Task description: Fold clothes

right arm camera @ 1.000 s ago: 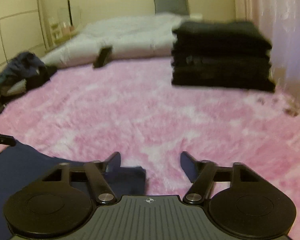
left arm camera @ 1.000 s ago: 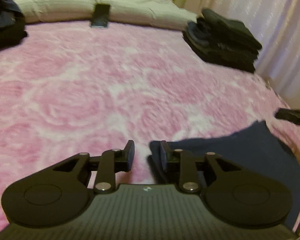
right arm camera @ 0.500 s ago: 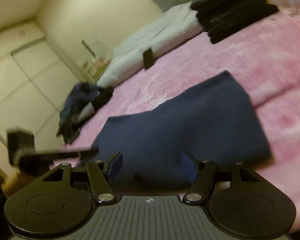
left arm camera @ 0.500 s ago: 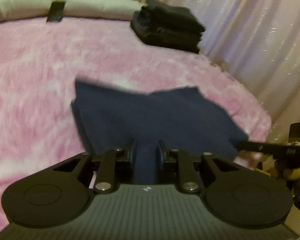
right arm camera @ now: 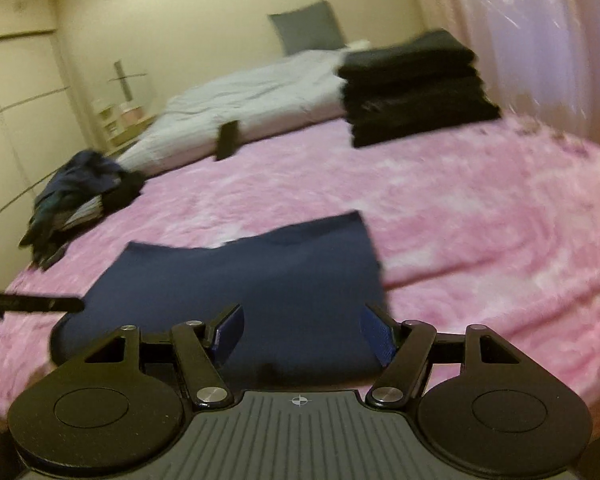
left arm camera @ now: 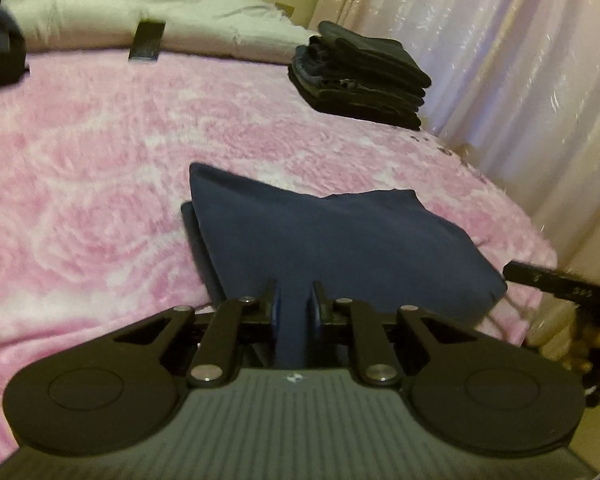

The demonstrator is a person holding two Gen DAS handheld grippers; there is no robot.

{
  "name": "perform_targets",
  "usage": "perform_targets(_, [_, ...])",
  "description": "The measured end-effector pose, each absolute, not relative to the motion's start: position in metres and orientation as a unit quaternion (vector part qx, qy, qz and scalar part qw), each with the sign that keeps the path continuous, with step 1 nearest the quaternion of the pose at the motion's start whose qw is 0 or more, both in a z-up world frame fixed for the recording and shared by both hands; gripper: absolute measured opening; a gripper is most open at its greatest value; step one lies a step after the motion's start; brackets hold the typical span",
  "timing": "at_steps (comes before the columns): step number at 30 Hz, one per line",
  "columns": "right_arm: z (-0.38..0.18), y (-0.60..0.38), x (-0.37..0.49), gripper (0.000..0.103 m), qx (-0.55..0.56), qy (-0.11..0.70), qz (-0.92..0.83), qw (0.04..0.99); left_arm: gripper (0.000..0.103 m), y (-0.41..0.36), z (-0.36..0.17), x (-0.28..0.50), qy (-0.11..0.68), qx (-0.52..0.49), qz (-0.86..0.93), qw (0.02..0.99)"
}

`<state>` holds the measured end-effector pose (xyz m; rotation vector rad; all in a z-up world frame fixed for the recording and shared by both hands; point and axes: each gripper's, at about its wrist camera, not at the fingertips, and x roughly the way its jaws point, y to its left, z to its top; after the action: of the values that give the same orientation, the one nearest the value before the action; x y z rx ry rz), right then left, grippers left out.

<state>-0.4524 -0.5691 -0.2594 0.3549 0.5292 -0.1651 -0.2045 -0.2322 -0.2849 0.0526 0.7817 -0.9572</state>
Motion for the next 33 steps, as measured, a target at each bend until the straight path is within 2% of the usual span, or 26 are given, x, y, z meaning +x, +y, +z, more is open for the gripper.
perform_targets(9, [-0.259,-0.522,-0.436,0.068,0.149,0.282,-0.036,0.947,0.015,-0.224,-0.296,-0.222,0.36,0.061,-0.445,0.818])
perform_targets(14, [-0.251,-0.496,-0.426,0.068,0.077,0.29,-0.016,0.954,0.015,-0.226,-0.297,-0.222,0.363,0.065,-0.444,0.817])
perform_targets(33, [-0.247,-0.466,-0.375,0.068,-0.008,0.325,0.042,0.945,0.015,-0.224,-0.3,-0.223,0.353,0.061,-0.447,0.82])
